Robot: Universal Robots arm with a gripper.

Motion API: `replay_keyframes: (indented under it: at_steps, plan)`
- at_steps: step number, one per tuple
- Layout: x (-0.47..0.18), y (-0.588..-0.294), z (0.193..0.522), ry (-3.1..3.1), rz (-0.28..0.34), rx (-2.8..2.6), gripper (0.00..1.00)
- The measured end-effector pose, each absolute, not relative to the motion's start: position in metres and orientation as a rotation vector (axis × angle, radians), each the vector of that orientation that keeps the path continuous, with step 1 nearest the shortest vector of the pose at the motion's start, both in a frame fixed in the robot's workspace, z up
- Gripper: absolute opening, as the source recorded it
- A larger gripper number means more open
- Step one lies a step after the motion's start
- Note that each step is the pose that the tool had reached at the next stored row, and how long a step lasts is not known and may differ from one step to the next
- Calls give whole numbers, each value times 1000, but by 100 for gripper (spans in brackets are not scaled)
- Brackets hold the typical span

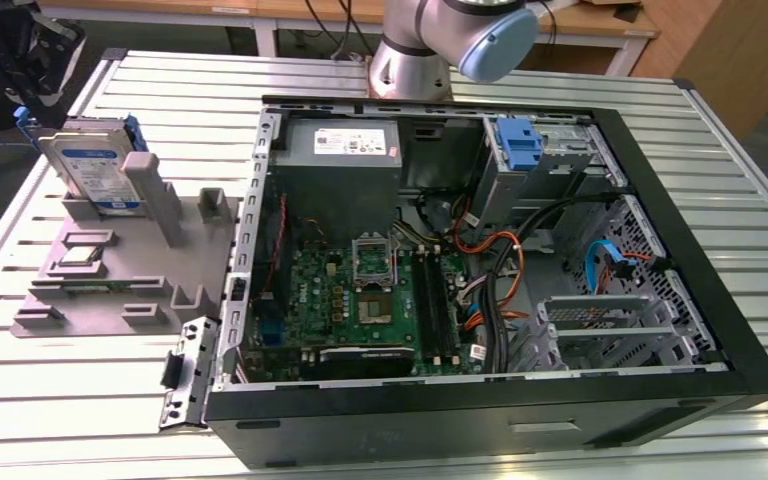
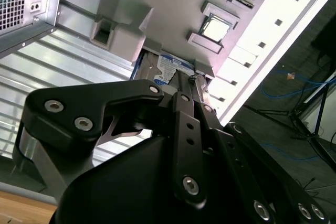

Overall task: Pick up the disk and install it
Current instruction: 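Reach for the disk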

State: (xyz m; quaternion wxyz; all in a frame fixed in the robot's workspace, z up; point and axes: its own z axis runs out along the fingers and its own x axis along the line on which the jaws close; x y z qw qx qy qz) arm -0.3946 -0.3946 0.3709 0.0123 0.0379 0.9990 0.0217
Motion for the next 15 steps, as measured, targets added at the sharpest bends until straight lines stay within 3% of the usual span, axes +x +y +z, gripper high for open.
replay_keyframes:
  at_steps: [15]
  plan:
    - [-397,-393,370,3114,68,118,10]
